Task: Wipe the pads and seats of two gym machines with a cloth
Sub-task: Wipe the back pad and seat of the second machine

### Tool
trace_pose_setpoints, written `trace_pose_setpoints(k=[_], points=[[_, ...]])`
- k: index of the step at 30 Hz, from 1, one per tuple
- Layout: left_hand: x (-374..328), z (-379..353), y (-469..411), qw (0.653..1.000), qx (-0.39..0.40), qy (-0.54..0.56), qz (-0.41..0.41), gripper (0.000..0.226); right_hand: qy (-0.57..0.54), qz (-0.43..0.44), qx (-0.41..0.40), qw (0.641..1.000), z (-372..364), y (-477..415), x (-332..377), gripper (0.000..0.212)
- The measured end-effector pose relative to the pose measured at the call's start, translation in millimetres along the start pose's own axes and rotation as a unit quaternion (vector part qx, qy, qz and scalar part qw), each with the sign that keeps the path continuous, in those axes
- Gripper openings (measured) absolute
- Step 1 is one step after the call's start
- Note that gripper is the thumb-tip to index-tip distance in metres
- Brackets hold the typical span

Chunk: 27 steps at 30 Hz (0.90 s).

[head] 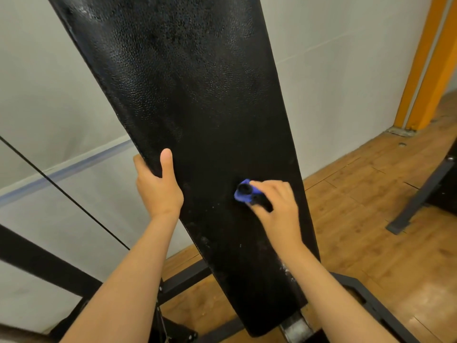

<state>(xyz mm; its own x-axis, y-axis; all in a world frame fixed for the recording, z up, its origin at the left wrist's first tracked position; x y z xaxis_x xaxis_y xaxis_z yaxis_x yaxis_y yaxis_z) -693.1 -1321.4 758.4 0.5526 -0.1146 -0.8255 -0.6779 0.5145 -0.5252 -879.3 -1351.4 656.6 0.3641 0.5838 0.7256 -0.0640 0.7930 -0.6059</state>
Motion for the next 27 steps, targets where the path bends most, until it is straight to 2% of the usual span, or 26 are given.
trace_pose_setpoints(k=[4, 7, 10, 14, 18, 24, 27], points=[[1.0, 0.8, -0.7, 1.0, 0.009, 0.009, 0.005, 0.046, -0.037, -0.085, -0.087, 0.992, 8.0, -22.6, 3.6, 0.036], [2.5, 1.4, -3.1, 0.999, 0.026, 0.019, 0.012, 0.045, -0.064, -0.119, -0.117, 0.984, -7.0, -13.2, 22.0, 0.033], [2.9, 2.4, -5.3, 0.998, 0.048, 0.032, 0.016, 0.051, -0.086, -0.107, -0.105, 0.985, -27.5, 5.3, 43.8, 0.03], [5.6, 11.0, -9.9, 0.991, 0.116, 0.058, 0.024, 0.068, -0.072, -0.051, -0.018, 0.996, -57.3, 39.2, 67.4, 0.038], [3.0, 25.5, -23.1, 0.971, 0.23, 0.065, 0.025, 0.055, -0.053, -0.013, 0.045, 0.998, -66.1, 59.2, 64.5, 0.05], [10.7, 33.0, -32.0, 0.952, 0.283, 0.1, 0.056, 0.065, -0.117, -0.047, -0.034, 0.991, -53.0, 20.5, 81.4, 0.028], [12.5, 34.4, -35.7, 0.948, 0.299, 0.095, 0.061, 0.072, -0.131, -0.039, -0.056, 0.989, -54.0, -1.0, 99.8, 0.024]])
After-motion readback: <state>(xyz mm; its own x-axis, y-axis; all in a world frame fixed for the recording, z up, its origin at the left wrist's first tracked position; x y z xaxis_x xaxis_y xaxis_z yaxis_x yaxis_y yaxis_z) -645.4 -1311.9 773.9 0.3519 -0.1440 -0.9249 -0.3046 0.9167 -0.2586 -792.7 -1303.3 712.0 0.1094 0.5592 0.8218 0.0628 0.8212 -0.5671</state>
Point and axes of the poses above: each hand's wrist, its own y-axis away from the middle knuckle, its own z-axis out of the back of the hand, x = y × z, the point moved 1 cm from there along -y, towards the middle knuckle
